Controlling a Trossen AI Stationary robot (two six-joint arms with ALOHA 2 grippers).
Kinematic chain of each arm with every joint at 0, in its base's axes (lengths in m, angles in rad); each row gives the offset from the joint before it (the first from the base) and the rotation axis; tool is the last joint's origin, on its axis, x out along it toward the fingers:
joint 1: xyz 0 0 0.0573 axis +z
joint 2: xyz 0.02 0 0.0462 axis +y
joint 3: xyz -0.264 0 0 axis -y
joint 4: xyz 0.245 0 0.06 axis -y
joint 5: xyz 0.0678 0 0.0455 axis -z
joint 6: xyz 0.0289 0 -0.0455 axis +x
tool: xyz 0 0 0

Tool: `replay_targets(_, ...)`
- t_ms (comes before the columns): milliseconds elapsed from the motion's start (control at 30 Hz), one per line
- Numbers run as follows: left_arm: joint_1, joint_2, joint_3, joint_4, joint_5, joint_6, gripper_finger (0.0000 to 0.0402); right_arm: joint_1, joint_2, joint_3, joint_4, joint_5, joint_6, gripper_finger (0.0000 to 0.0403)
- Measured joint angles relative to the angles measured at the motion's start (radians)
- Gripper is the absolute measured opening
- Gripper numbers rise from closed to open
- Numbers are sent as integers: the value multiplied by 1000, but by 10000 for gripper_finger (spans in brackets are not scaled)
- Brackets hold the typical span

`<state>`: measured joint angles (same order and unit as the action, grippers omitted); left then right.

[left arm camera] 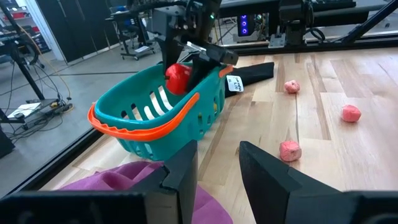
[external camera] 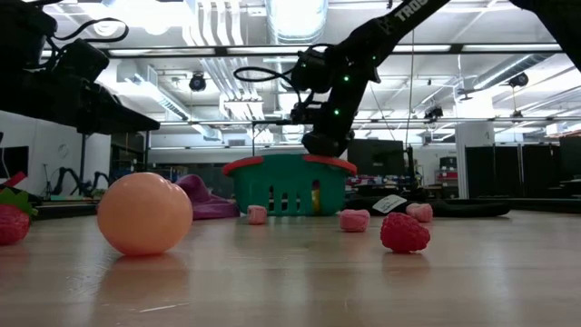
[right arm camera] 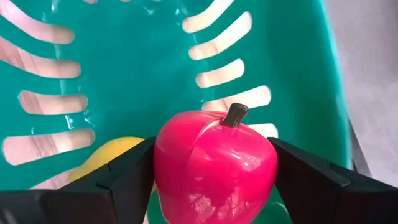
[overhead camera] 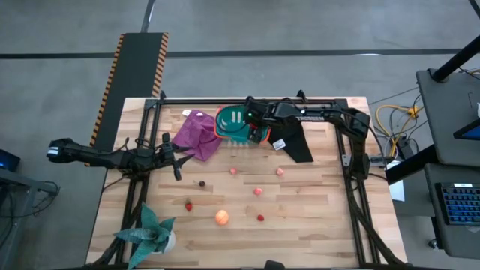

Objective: Pick and placing Produce into tupperware
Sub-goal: Put the red apple into the blue bin, then put the right pink peach into the blue bin

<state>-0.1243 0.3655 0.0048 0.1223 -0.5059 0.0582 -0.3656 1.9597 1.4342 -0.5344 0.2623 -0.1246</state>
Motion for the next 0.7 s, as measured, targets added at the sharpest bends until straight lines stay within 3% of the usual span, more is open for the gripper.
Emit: replay_targets(700,0,0,0,0,0,0,105,0,-8,1,-12,-1,12,333)
